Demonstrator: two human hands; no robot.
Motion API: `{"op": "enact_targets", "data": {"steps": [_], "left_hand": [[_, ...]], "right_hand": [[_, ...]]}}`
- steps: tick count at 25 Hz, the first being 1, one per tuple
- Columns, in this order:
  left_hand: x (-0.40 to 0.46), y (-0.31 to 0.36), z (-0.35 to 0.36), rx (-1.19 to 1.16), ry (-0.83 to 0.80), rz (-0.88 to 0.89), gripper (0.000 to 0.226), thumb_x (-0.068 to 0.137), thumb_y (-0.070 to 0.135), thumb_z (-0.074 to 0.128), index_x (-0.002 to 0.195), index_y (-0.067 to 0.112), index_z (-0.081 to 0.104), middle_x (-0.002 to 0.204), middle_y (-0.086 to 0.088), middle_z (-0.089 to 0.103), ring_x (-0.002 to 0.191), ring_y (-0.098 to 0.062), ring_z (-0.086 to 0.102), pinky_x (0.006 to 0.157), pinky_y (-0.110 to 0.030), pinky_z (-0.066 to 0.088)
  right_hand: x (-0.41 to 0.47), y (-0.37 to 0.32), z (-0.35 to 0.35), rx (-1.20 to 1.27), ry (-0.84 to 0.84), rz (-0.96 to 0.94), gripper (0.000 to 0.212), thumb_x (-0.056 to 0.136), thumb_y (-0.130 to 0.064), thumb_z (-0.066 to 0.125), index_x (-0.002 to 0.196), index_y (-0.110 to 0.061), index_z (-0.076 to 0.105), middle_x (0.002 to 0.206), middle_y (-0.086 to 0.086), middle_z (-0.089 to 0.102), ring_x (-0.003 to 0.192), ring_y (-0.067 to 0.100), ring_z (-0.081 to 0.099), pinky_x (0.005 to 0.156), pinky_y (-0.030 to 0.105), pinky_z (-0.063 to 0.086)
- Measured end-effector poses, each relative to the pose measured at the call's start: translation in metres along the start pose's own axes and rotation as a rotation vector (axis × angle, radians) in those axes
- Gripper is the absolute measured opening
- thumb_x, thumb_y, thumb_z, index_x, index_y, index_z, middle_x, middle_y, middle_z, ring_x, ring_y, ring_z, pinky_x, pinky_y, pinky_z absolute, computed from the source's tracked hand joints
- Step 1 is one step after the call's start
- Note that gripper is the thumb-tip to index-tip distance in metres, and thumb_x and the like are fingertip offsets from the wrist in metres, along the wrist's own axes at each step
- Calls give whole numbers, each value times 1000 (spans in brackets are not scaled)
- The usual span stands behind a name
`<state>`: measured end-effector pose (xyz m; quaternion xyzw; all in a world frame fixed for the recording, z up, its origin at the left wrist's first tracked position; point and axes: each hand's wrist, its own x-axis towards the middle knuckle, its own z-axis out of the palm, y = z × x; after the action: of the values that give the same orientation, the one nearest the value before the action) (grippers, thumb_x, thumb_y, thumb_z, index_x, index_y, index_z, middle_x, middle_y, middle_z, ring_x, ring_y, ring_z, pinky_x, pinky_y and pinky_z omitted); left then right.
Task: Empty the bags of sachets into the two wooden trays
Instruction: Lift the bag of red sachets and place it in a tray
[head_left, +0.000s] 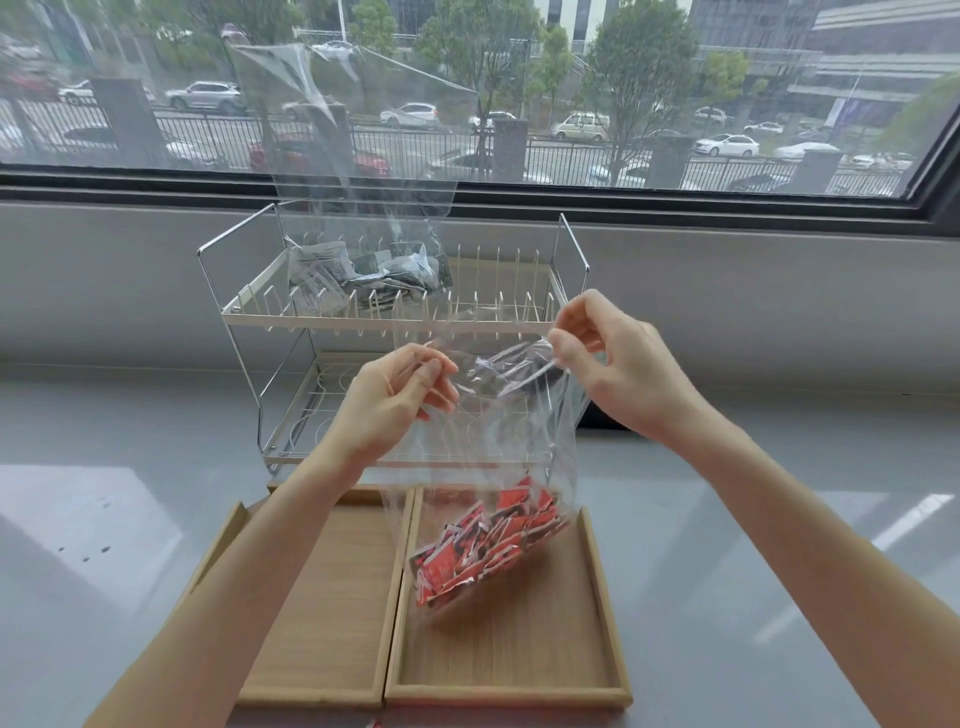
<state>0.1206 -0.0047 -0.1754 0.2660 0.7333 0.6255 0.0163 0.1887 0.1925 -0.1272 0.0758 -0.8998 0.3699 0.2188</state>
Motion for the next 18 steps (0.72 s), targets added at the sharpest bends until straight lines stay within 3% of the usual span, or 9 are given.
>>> {"op": "enact_targets", "data": {"steps": [3, 5, 7, 9, 13, 16, 18], "left_hand": [[-7, -4, 4, 4, -24, -26, 23, 93, 5, 40, 80, 14, 57, 66, 2, 62, 54, 3, 59, 52, -10, 44], [-9, -6, 5, -18, -18, -40, 24, 93, 5, 40, 80, 14, 58, 66, 0, 60, 53, 2, 58, 52, -10, 43], [-10, -6, 3, -28, -43, -46, 24, 93, 5, 40, 80, 14, 58, 64, 2, 60, 53, 1, 58, 52, -10, 43], [-10, -5, 2, -24, -72, -47, 24, 93, 5, 40, 80, 14, 58, 64, 2, 59, 52, 1, 58, 52, -10, 43], [-9, -9, -2, 2, 9, -69, 26, 94, 7, 39, 78, 17, 58, 58, 8, 63, 53, 2, 59, 52, -10, 42], [-6, -10, -8, 49, 31, -77, 29, 95, 8, 38, 76, 19, 56, 54, 14, 65, 52, 1, 60, 49, -9, 40], [-3, -6, -10, 75, 19, -54, 28, 95, 8, 38, 75, 19, 56, 53, 15, 65, 52, 2, 61, 48, -8, 40]], "right_hand": [[-15, 26, 18, -65, -10, -6, 20, 83, -24, 63, 98, -15, 54, 89, -4, 57, 84, 9, 55, 79, 12, 41], [-23, 44, 29, -141, -10, 17, 25, 82, -22, 65, 102, -10, 57, 96, -3, 55, 89, 12, 52, 85, 23, 45], [-23, 51, 36, -153, 65, 19, 24, 84, -19, 62, 105, -10, 59, 97, -3, 52, 89, 12, 50, 81, 25, 43], [-15, 47, 39, -134, 123, -22, 19, 86, -18, 60, 102, -9, 62, 93, -3, 51, 87, 14, 51, 77, 19, 40], [-7, 42, 34, -82, 121, -31, 9, 89, -11, 55, 92, -4, 59, 88, -1, 55, 83, 21, 57, 75, 26, 46], [-4, 31, 14, -20, 6, -18, 6, 90, -9, 50, 87, -13, 52, 73, -9, 57, 69, 7, 57, 69, 15, 43], [5, 19, -3, 7, -59, 16, 10, 91, -8, 47, 83, -15, 50, 66, -10, 55, 63, 6, 53, 67, 19, 44]]}}
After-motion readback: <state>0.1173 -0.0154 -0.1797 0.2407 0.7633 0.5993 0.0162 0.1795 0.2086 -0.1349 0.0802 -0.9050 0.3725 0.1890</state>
